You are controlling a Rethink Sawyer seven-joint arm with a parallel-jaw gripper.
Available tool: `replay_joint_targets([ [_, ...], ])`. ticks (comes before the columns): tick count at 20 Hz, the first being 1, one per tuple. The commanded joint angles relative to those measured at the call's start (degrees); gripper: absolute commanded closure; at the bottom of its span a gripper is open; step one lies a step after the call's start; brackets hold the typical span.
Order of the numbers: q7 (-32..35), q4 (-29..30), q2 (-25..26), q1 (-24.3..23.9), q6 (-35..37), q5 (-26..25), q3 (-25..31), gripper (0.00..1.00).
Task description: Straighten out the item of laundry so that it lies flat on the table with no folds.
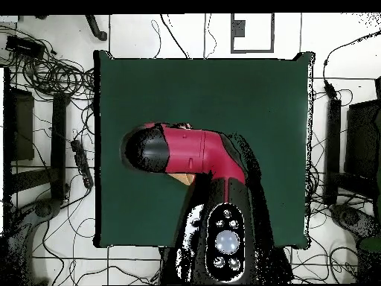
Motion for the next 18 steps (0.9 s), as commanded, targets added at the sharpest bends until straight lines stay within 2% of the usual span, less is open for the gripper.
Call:
replay_joint_targets([
  [1, 11.9, -3.6, 7.8, 1.5, -1.2, 0.7, 2.2, 0.00],
  [9, 17.2, -4.6, 14.7, 4.5, -0.8, 0.8, -2.2, 0.00],
  [18, 12.3, -3.1, 19.5, 0.0, -6.8, 2.0, 1.0, 0.00],
])
